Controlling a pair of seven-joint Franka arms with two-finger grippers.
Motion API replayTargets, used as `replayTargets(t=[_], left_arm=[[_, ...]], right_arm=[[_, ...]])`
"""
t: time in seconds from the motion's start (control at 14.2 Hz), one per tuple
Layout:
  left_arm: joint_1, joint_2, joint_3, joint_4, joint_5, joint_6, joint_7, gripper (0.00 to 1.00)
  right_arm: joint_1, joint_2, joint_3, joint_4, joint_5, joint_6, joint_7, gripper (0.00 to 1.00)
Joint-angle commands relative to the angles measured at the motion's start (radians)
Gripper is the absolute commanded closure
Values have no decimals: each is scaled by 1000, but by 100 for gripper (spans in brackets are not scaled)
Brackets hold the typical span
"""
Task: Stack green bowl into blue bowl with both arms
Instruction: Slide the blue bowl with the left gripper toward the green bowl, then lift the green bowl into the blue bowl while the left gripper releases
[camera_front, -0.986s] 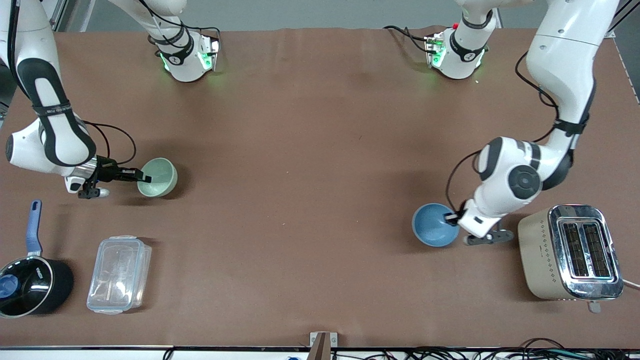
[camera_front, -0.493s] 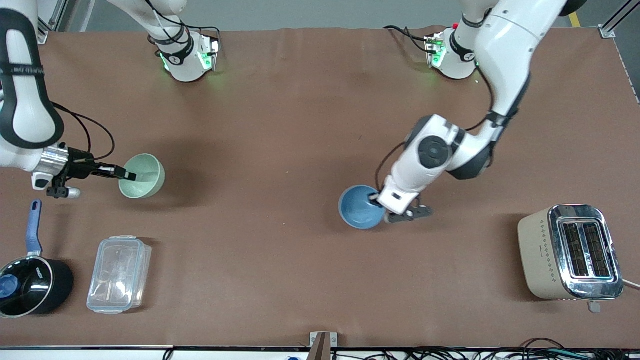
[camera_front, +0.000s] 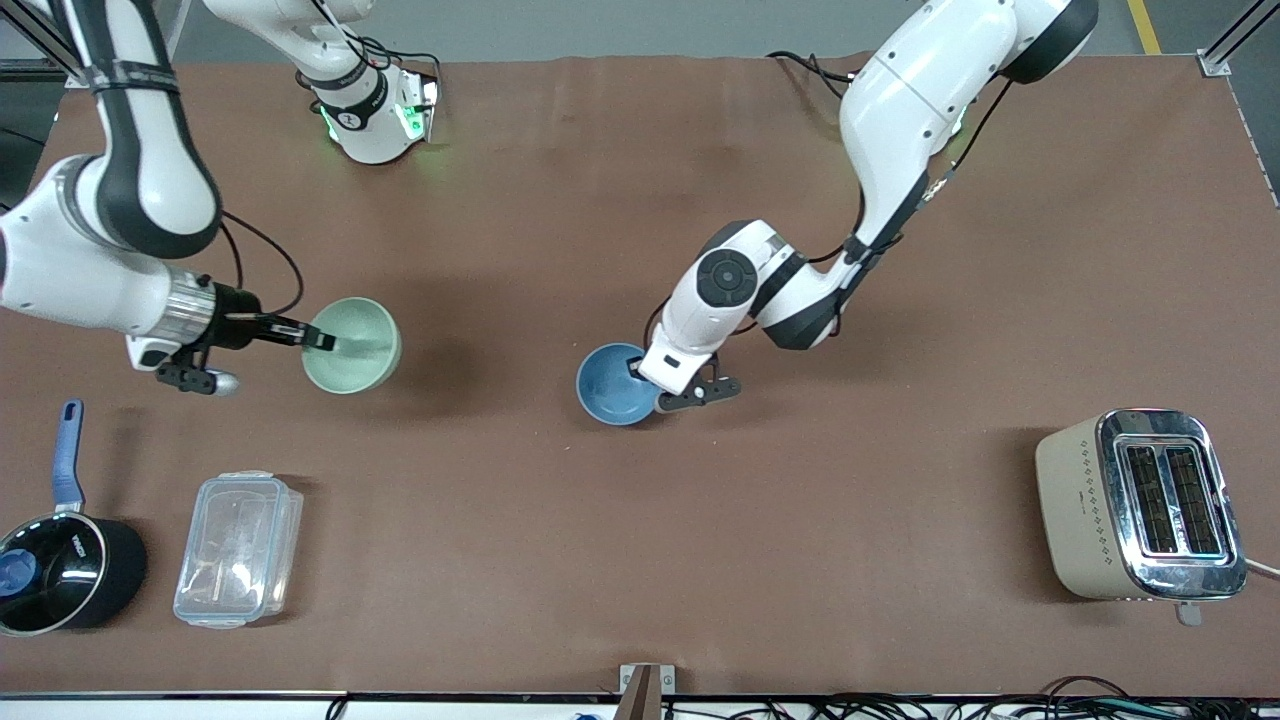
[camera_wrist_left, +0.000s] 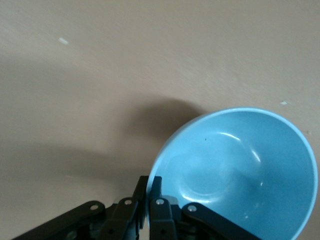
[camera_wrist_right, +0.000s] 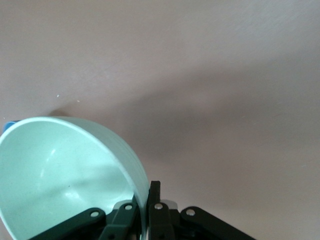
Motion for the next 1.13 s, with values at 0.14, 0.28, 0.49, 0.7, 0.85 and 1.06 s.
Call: replayTargets(t=[0.14, 0.28, 0.49, 0.7, 0.85, 1.06], left_arm=[[-19, 31, 9, 32, 21, 19, -32, 48], [-3, 7, 14, 33, 27, 14, -28, 0], [30, -96, 72, 51, 30, -71, -20, 0], [133, -209, 74, 104, 32, -292, 14, 0], [205, -274, 74, 121, 32, -407, 117, 0], [306, -372, 74, 123, 32, -532, 349, 0]], right_arm=[[174, 0, -6, 38, -31, 96, 284, 97], [243, 29, -6, 52, -33, 164, 373, 97], [329, 109, -6, 135, -31, 170, 489, 98], [424, 206, -6, 192, -31, 237, 573, 100], [481, 252, -8, 187, -31, 336, 620, 100], [530, 305, -8, 184, -31, 419, 639, 100]])
